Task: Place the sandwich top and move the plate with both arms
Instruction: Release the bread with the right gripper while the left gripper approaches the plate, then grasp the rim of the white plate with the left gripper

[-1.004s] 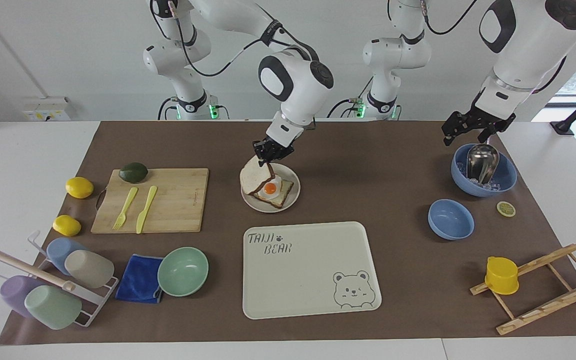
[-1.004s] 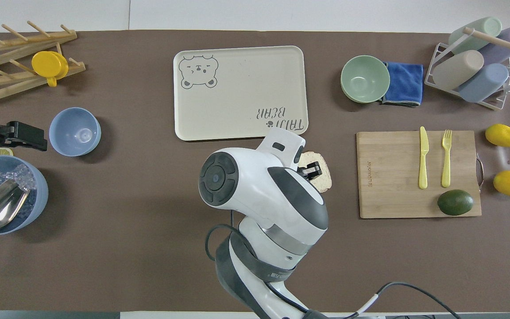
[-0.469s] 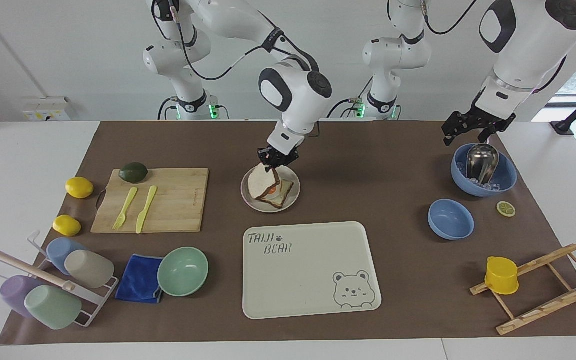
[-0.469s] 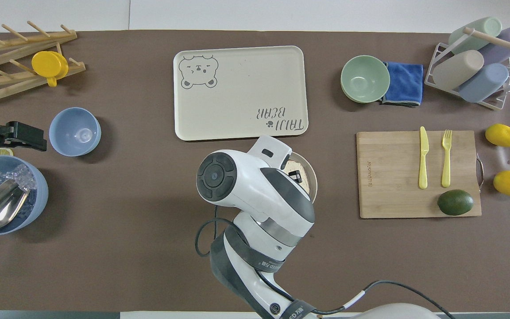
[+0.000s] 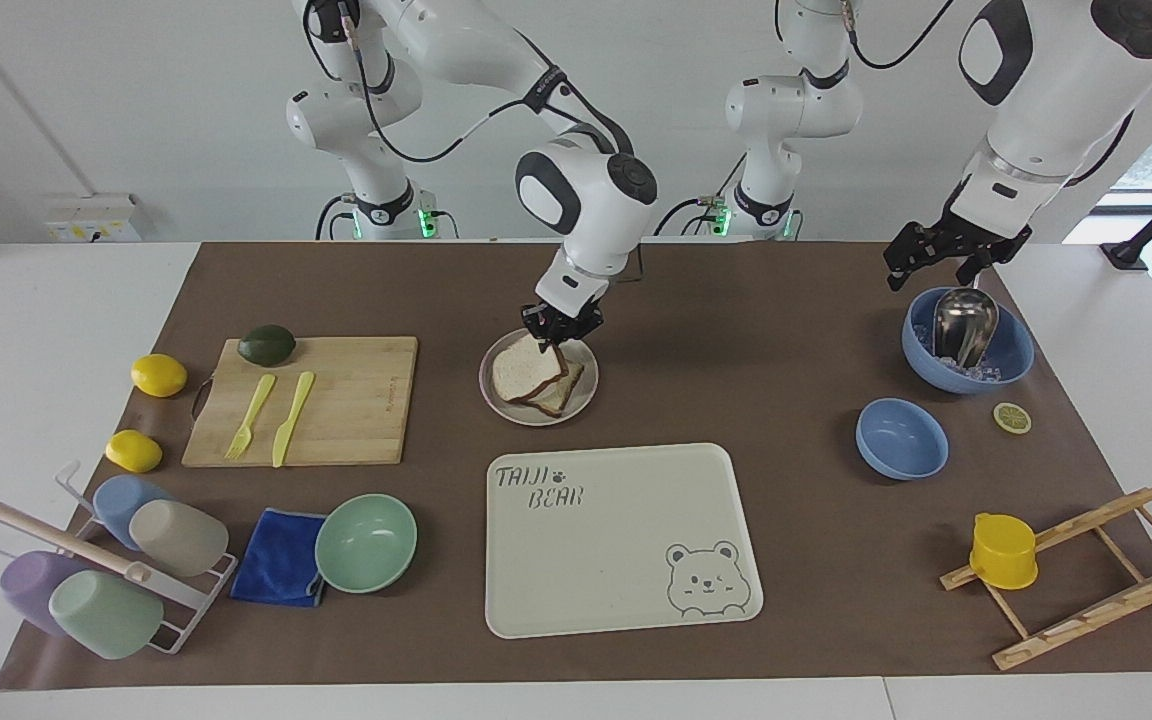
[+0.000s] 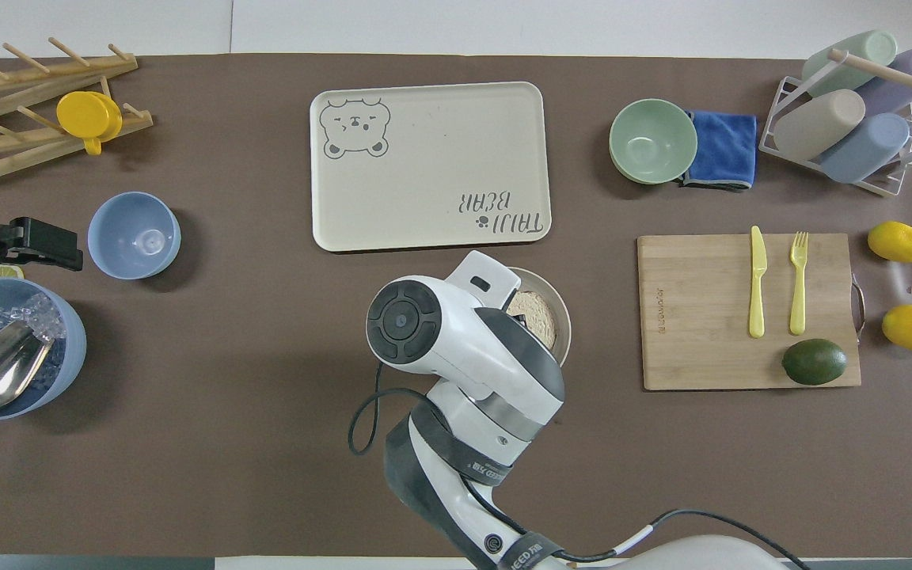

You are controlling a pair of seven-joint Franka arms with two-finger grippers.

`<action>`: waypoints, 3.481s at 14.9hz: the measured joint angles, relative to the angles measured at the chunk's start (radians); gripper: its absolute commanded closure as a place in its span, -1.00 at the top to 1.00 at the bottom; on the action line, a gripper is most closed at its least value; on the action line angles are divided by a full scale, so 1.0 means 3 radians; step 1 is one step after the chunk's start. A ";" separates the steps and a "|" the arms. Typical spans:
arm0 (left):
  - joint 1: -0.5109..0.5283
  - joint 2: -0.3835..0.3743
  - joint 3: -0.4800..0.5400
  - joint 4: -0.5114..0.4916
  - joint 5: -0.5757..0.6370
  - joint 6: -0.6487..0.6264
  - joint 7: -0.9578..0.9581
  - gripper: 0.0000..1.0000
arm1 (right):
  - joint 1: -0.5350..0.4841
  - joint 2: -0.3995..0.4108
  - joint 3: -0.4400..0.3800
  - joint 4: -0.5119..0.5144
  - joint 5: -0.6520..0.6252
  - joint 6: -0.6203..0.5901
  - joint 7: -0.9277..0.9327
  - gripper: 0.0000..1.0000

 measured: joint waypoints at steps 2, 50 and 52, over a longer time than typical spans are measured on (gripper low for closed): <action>0.0000 -0.0001 0.0000 0.0000 0.0000 0.0000 0.0000 1.00 | -0.0013 -0.0001 0.0000 -0.0071 0.0061 0.0189 0.0004 0.30; -0.2137 0.0846 -0.0076 -0.1730 -0.1362 0.3354 -0.1180 0.47 | -0.1713 -0.1103 -0.0845 0.0583 0.0749 -0.1618 -0.2232 1.00; -0.2141 0.0885 -0.0074 -0.1686 -0.1362 0.3361 -0.1190 0.18 | -0.1713 -0.1106 -0.0843 0.0594 0.0748 -0.1538 -0.2232 1.00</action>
